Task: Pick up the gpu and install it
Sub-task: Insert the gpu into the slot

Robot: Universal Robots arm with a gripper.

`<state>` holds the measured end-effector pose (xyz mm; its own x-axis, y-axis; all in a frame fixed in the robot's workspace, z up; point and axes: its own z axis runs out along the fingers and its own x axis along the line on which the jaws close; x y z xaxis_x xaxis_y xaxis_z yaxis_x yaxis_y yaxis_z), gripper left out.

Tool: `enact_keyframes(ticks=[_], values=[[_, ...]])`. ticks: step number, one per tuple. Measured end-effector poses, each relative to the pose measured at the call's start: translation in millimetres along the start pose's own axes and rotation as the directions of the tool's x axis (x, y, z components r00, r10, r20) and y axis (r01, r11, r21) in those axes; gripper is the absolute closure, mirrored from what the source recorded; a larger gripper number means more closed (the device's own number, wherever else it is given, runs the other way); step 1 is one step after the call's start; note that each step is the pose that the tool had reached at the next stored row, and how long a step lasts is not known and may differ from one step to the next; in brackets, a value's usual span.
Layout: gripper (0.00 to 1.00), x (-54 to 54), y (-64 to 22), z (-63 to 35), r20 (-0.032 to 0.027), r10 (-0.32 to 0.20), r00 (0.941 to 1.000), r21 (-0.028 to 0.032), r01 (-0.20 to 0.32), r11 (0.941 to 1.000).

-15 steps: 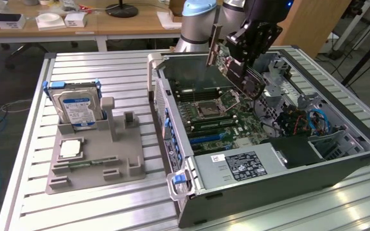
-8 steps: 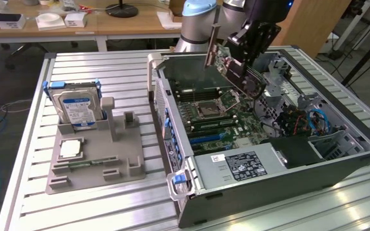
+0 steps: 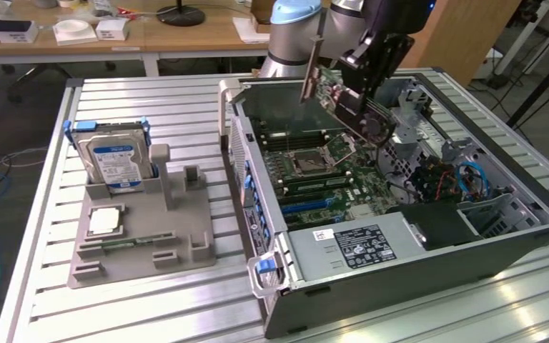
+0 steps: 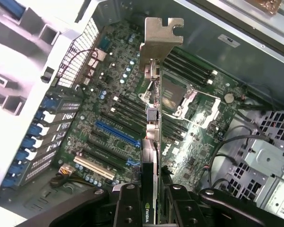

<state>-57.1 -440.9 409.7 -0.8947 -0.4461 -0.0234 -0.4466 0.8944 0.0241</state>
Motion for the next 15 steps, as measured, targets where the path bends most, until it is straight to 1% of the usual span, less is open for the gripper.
enact_keyframes(ticks=[7, 15], values=[[0.74, 0.0, 0.0, 0.1, -0.0014, -0.064, 0.9979, -0.0015, 0.064, 0.9979], [0.74, 0.0, 0.0, 0.2, -0.0031, -0.135, 0.9909, -0.0034, 0.135, 0.9909]])
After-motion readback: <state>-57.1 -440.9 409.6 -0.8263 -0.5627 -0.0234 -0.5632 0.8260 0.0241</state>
